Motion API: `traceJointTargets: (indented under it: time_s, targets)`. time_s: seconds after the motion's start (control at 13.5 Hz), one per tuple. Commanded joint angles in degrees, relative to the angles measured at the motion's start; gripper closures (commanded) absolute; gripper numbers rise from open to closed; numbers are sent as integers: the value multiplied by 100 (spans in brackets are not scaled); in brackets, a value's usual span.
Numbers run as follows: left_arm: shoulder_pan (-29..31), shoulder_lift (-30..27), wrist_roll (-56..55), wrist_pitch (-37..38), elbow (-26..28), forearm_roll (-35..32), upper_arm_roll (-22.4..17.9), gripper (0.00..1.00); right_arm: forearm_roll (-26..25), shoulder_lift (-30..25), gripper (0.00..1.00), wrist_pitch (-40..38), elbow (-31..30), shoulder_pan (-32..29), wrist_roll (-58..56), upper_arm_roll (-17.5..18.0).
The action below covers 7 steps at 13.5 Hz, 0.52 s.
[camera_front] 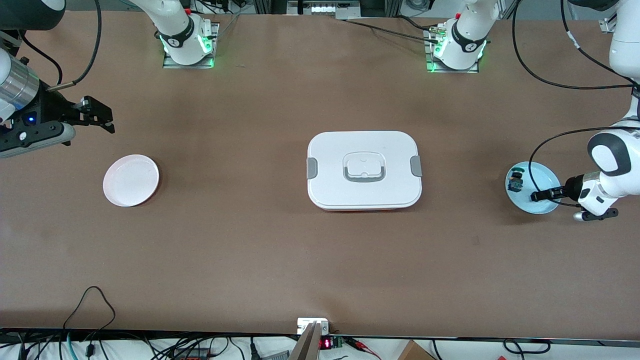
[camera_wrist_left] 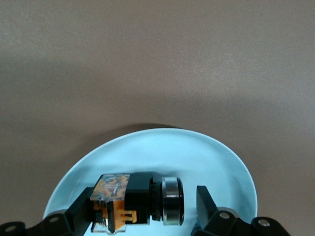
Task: Transfer orange switch to right arm and place
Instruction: 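Close the left gripper on the orange switch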
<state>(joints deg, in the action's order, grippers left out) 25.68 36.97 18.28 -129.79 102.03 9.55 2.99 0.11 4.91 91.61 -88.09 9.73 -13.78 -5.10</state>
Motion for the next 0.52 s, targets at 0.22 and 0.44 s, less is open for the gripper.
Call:
traceJointTargets:
  time_s: [0.22,0.44]
  targets:
    - [42,73,281,-37,-87,205,18,37,86,-61,0,23,-59,-42,-63,17]
    - [33,73,413,-11,-87,205,18,52,86,-61,0,15,-59,-42,-63,17]
